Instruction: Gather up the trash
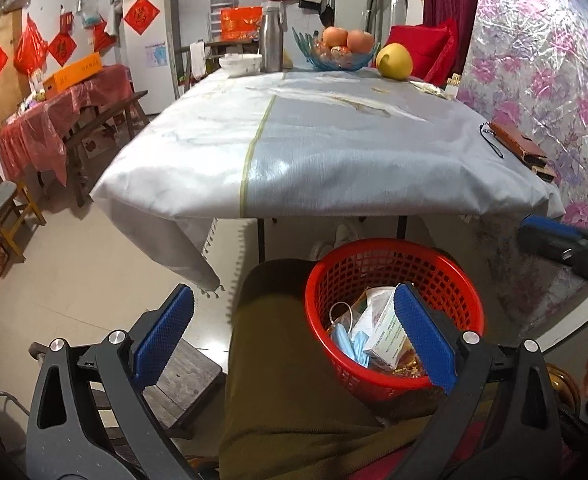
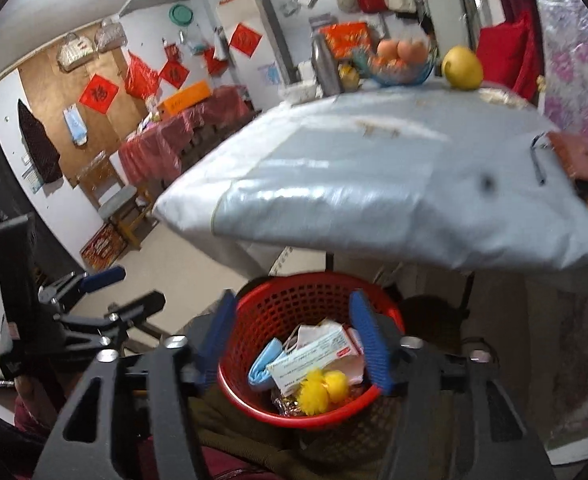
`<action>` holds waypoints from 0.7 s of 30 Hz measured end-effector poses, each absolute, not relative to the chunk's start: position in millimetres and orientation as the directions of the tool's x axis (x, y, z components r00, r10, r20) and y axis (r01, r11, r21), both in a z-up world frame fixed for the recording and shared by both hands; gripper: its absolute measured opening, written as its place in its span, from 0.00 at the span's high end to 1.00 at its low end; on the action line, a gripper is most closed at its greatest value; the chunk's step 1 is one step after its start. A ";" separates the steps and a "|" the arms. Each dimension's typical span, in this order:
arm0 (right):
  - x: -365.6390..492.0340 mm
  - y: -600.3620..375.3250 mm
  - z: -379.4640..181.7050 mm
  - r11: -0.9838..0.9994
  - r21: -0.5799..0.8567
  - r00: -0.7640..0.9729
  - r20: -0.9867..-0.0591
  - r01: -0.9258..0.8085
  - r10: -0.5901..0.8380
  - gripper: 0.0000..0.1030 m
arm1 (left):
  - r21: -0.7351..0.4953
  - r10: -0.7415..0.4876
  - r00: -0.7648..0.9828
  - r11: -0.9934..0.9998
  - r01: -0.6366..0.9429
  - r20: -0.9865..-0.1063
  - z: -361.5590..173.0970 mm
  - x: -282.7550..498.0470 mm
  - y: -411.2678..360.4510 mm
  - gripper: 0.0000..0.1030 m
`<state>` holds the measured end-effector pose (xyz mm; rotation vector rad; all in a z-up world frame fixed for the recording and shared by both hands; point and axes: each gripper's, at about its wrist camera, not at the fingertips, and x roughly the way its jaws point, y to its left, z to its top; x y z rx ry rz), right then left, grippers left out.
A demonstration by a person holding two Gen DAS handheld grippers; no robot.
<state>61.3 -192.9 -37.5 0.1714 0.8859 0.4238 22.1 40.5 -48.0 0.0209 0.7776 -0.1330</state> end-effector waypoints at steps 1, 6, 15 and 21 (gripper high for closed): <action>57.7 -194.2 -29.4 0.907 0.310 0.574 -0.703 -0.284 0.420 0.23 | -0.017 -0.101 0.714 0.992 0.124 -0.692 -43.5 19.4 39.0 0.07; 41.9 -192.4 5.4 0.926 0.243 0.630 -0.679 -0.290 0.376 0.05 | 0.061 -0.049 0.758 0.991 0.117 -0.650 -22.3 4.5 27.1 0.06; 53.6 -192.1 -3.5 0.931 0.245 0.460 -0.816 -0.270 0.349 0.05 | 0.090 -0.061 0.723 0.982 0.168 -0.688 -20.4 3.8 15.9 0.06; 64.7 -194.3 -20.5 0.935 0.244 0.407 -0.850 -0.257 0.334 0.05 | 0.071 -0.065 0.677 0.983 0.171 -0.733 -31.7 20.2 15.9 0.06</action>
